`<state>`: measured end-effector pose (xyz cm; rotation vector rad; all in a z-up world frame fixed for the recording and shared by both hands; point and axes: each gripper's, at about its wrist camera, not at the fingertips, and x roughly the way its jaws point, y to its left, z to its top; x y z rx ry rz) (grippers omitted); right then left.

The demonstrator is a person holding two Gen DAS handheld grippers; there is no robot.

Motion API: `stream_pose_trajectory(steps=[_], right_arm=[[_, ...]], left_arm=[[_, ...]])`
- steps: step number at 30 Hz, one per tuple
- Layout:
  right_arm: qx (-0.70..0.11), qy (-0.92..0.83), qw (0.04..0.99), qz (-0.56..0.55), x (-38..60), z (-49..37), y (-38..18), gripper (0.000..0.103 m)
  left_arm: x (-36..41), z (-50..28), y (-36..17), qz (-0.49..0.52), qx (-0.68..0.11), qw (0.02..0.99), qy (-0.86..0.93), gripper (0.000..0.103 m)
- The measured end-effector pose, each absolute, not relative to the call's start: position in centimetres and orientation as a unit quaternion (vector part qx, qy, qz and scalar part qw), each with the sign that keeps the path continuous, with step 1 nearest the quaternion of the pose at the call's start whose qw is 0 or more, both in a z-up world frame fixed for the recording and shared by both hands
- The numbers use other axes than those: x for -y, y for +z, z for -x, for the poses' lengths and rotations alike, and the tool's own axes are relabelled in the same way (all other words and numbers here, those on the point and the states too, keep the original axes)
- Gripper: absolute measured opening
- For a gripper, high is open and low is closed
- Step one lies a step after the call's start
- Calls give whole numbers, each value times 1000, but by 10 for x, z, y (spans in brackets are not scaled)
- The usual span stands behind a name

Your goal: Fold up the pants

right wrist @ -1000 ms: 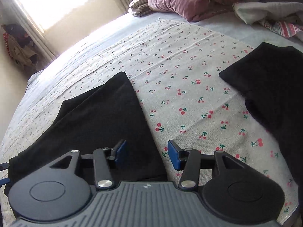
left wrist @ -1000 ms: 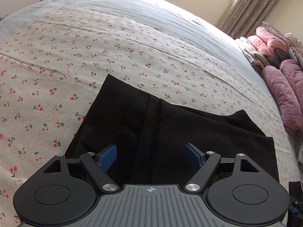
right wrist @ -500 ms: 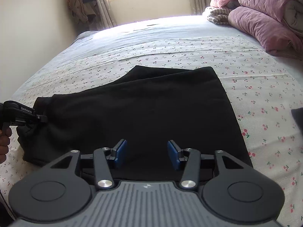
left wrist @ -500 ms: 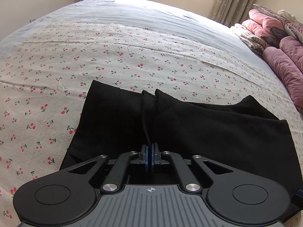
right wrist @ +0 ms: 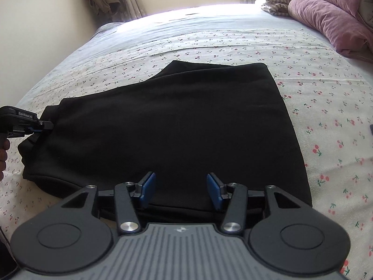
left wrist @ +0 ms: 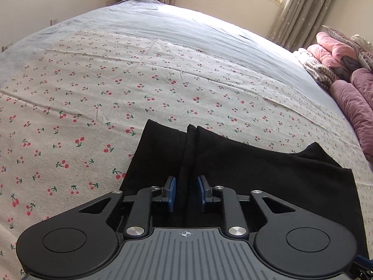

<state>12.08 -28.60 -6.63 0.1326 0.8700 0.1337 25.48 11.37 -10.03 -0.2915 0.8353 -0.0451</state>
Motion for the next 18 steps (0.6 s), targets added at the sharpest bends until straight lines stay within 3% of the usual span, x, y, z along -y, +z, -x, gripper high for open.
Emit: stream_pose_trajectory(steps=[8, 18], right_arm=[[-421, 85, 901, -61, 278, -119, -64, 37], [-420, 87, 901, -64, 283, -121, -61, 37]], left_arm=[[-85, -248, -122, 91, -462, 881, -44, 24], [-80, -246, -123, 63, -458, 886, -8, 24]])
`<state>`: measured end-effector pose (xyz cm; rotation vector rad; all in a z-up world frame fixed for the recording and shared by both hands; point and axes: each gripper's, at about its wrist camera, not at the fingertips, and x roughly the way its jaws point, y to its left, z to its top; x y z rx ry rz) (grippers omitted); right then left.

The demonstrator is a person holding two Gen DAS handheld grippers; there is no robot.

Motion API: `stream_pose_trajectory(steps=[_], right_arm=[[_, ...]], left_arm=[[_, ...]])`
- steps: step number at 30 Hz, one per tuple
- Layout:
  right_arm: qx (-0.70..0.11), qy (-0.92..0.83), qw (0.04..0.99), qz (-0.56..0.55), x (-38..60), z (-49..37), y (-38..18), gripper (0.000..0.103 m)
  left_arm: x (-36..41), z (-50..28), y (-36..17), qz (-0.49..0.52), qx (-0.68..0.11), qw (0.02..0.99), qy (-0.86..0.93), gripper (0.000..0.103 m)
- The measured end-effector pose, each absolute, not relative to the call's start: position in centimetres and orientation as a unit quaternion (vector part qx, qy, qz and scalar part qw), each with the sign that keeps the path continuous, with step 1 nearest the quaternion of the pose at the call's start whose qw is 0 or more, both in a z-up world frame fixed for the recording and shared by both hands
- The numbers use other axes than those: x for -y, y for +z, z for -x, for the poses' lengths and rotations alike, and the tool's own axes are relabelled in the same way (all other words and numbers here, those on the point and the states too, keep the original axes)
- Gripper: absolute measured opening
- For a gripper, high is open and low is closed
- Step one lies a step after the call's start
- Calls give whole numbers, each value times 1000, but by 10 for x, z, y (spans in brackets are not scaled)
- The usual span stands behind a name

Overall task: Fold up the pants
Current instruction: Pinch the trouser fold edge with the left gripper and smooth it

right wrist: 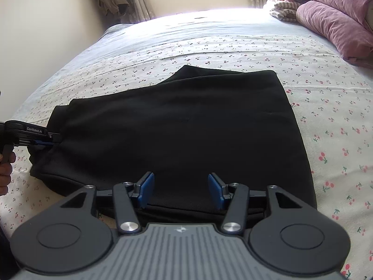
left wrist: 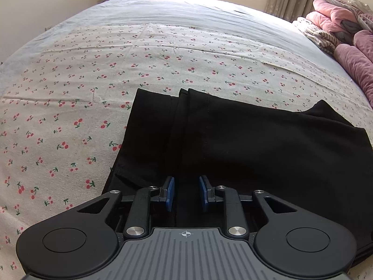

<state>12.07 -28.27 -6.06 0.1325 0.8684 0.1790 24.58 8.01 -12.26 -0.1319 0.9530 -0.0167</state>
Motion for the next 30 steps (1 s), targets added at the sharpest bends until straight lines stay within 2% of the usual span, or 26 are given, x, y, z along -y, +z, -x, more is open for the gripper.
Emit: stream_pose_trajectory(steps=[4, 6, 7, 9, 16, 25, 30], right_arm=[[-421, 83, 901, -63, 281, -122, -62, 37], [-421, 84, 901, -63, 280, -122, -62, 37], [-421, 87, 900, -65, 280, -122, -63, 37], [-420, 92, 900, -69, 279, -123, -63, 37], [-413, 95, 902, -77, 282, -124, -59, 37], [-443, 76, 890, -72, 287, -128, -66, 37], [-458, 82, 878, -113, 304, -132, -75, 37]], left_arm=[[-75, -248, -124, 48, -455, 889, -3, 24], [-68, -247, -125, 36, -449, 893, -2, 17], [-65, -247, -125, 32, -447, 894, 2, 5], [-63, -245, -124, 36, -439, 898, 9, 2], [-73, -241, -109, 40, -409, 911, 18, 1], [-63, -245, -125, -36, -420, 906, 31, 4], [-60, -244, -125, -50, -417, 907, 43, 5]])
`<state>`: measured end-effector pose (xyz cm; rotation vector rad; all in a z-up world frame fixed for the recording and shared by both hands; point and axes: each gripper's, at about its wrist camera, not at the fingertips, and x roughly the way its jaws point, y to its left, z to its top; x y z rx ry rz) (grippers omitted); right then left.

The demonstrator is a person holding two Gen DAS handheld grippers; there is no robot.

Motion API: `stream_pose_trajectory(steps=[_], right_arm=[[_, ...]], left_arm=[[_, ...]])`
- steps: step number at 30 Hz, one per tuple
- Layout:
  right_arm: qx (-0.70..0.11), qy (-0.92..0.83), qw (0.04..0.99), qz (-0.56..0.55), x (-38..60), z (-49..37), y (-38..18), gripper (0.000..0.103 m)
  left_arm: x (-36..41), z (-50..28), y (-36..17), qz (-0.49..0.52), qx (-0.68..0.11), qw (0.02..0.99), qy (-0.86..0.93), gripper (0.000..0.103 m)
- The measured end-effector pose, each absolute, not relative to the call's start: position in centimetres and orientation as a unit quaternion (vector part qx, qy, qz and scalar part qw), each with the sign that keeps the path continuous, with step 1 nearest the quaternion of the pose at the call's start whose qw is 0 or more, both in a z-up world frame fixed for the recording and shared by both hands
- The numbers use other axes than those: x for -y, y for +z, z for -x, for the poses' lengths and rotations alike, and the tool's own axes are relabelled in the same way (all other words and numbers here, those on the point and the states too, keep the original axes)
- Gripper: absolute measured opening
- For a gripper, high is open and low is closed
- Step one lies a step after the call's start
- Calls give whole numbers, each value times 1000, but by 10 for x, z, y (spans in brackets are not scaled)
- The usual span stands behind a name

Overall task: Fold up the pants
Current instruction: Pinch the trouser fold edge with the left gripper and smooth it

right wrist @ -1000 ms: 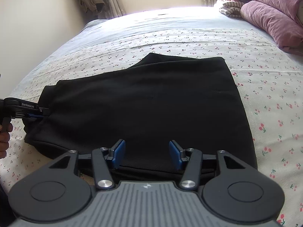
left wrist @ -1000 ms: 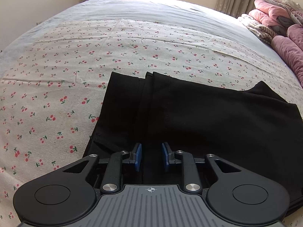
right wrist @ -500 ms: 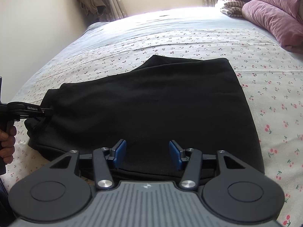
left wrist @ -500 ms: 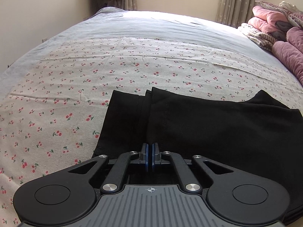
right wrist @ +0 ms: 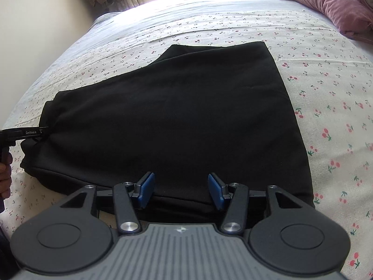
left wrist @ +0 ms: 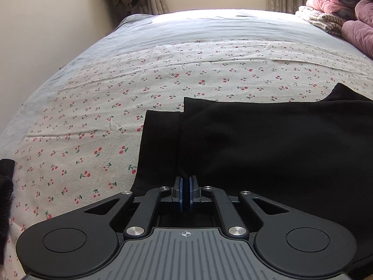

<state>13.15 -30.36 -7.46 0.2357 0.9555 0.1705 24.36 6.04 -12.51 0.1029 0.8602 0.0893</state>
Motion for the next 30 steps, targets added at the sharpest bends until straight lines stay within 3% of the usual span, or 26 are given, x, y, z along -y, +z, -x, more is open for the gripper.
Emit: stream_pose_trajectory(steps=[6, 10, 18, 19, 20, 23, 27, 30], right_arm=[[-460, 42, 863, -203, 370, -133, -73, 35], [-467, 51, 844, -257, 401, -125, -92, 6], [-481, 80, 837, -247, 377, -124, -95, 6], [-481, 78, 842, -232, 371, -123, -93, 6], [-480, 76, 847, -215, 367, -123, -91, 6], [-480, 75, 848, -212, 367, -123, -92, 6], [-478, 76, 853, -194, 366, -122, -88, 5], [-427, 53, 890, -151, 363, -115, -72, 6]], left_arm=[[-64, -244, -133, -85, -421, 900, 72, 0], [-65, -243, -130, -78, -418, 903, 66, 0], [-47, -221, -95, -64, -343, 937, 21, 0], [-40, -219, -96, -62, -347, 936, -4, 2], [-32, -216, -99, -58, -358, 932, -26, 11], [-13, -214, -112, -37, -389, 917, -75, 11], [5, -213, -136, -82, -400, 911, -51, 11], [7, -211, -134, -91, -402, 910, -43, 11]])
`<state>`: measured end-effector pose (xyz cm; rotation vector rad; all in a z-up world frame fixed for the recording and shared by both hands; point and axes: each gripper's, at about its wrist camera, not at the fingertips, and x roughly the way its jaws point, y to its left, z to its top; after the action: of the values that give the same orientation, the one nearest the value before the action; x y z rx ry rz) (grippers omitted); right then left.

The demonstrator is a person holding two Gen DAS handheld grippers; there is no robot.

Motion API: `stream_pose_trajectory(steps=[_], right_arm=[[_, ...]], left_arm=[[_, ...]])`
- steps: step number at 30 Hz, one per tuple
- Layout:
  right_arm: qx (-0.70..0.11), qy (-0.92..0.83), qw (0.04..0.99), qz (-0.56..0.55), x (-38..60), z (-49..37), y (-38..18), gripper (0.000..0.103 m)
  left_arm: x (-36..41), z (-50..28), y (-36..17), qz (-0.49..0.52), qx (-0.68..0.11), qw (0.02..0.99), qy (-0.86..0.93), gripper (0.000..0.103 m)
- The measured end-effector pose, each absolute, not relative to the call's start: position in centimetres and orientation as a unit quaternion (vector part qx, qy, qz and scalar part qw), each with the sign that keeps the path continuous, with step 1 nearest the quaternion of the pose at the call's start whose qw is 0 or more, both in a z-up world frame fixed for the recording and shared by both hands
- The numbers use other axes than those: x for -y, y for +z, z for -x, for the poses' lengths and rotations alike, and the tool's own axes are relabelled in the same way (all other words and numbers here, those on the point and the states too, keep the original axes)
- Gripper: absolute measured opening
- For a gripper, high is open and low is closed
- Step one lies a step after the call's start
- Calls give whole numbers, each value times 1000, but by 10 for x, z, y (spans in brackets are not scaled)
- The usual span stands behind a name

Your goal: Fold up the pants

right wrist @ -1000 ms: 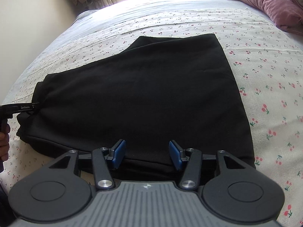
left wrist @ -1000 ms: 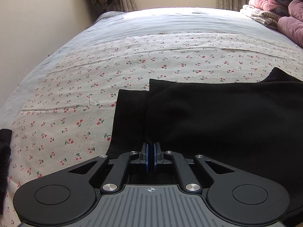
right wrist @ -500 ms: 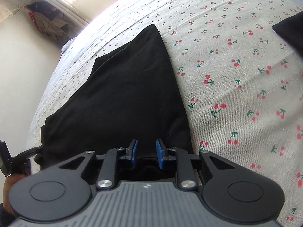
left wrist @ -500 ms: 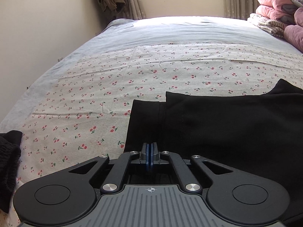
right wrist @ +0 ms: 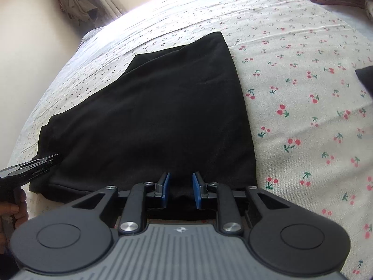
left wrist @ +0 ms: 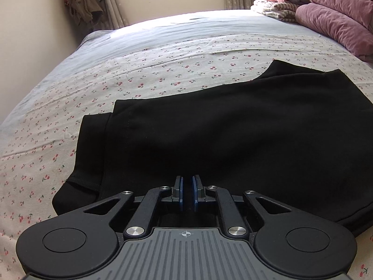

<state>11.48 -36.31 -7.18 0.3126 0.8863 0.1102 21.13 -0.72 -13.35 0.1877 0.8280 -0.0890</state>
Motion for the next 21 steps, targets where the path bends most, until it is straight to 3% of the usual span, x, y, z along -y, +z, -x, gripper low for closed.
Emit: stream_pose_trajectory(steps=[2, 5, 12, 17, 21], right_arm=[[-405, 57, 899, -157, 368, -114, -65, 7], [-463, 37, 864, -193, 378, -124, -86, 8], [-473, 54, 857, -196, 381, -116, -89, 5], [-445, 45, 877, -173, 367, -121, -75, 6], [-421, 68, 889, -166, 351, -130, -56, 21]], left_arm=[[5, -212, -134, -83, -402, 911, -43, 11], [3, -211, -133, -80, -405, 910, -42, 11], [0, -213, -131, -66, -412, 908, -36, 11], [-3, -210, -119, -20, -399, 916, -45, 11], [9, -206, -105, -12, -366, 928, -75, 11]])
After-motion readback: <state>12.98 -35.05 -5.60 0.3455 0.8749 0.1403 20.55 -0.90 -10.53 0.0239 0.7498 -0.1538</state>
